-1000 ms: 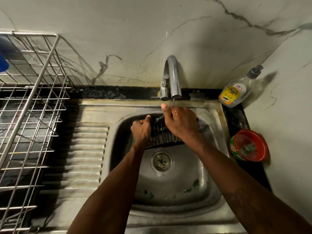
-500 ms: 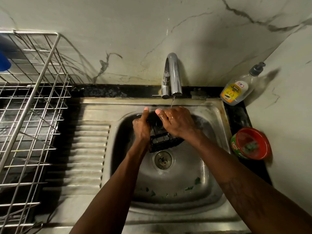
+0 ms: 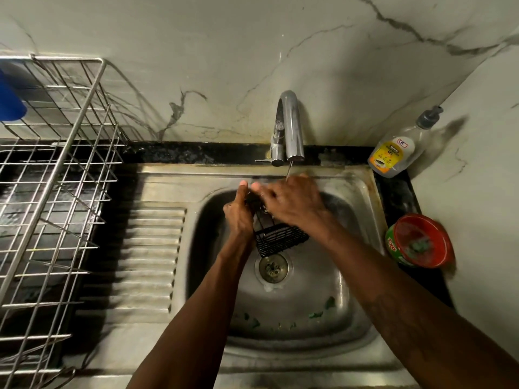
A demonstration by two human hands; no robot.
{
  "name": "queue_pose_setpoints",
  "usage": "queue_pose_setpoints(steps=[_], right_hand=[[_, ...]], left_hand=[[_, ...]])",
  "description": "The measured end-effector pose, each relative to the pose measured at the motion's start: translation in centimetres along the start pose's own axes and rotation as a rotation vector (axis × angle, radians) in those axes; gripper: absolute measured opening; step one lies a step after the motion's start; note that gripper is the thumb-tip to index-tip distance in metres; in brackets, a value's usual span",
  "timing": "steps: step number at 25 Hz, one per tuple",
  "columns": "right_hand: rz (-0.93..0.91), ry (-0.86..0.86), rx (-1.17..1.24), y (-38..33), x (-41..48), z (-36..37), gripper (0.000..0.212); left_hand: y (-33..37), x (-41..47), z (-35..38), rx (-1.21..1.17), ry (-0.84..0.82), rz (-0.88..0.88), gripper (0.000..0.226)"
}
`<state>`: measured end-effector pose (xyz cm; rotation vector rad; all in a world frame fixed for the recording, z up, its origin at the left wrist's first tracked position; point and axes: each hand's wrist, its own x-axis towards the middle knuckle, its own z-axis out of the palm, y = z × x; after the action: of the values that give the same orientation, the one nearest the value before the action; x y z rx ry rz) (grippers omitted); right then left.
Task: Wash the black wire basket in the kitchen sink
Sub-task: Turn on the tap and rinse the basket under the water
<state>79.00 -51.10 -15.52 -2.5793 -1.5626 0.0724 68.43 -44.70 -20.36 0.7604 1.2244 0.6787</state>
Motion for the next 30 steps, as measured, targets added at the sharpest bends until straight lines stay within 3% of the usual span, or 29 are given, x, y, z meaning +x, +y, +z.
queue_pose_setpoints(steps=[3, 7, 8, 11, 13, 15, 17, 20, 22, 25, 27, 30], right_hand=[[0.180, 0.044, 0.100, 2.5, 0.7, -0.7, 0.063], [0.245, 0.114, 0.189, 1.0, 1.0, 0.0, 0.050], [0.228, 0.087, 0.163, 1.0, 1.3, 0.1, 0.046], [0.106, 0.022, 0.251, 1.5, 2.4, -0.3, 0.029], [0.007, -0.018, 0.339, 0.3, 2.7, -0.1, 0.022], [-0.025, -0.056, 0.417, -1.5, 3.1, 0.3, 0.025], [0.051, -0.008, 0.419, -2.1, 3.5, 0.0, 0.031], [0.365, -0.013, 0.321, -1.1, 2.4, 0.2, 0.046], [0.594, -0.163, 0.533, -1.2, 0.3, 2.0, 0.057], [0.782, -0.295, 0.752, -3.6, -1.7, 4.8, 0.070], [0.783, -0.352, 0.720, -5.0, -0.2, 5.1, 0.070], [0.861, -0.457, 0.702, -5.0, 2.0, 5.8, 0.077]], left_hand=[[-0.5, 0.6, -0.1, -0.051, 0.022, -0.003, 0.089], [0.1, -1.5, -0.2, 0.016, 0.046, -0.003, 0.061], [0.3, -1.4, -0.8, 0.121, -0.012, 0.044, 0.055], [2.8, -1.0, -2.1, 0.572, -0.412, 0.163, 0.028], [4.6, -0.9, -1.4, 0.778, -0.494, 0.172, 0.018], [5.2, -1.7, 0.3, 0.659, -0.403, 0.046, 0.028], [4.3, -2.3, 1.6, 0.471, -0.154, -0.061, 0.037], [3.3, -1.7, 1.4, 0.248, 0.089, -0.134, 0.036], [2.8, -0.7, 0.4, 0.152, 0.186, -0.207, 0.032], [2.1, 0.8, -1.2, 0.149, 0.368, -0.227, 0.051], [2.1, 1.3, -2.1, 0.113, 0.393, -0.245, 0.050], [3.0, 1.5, -2.6, 0.062, 0.325, -0.299, 0.024]])
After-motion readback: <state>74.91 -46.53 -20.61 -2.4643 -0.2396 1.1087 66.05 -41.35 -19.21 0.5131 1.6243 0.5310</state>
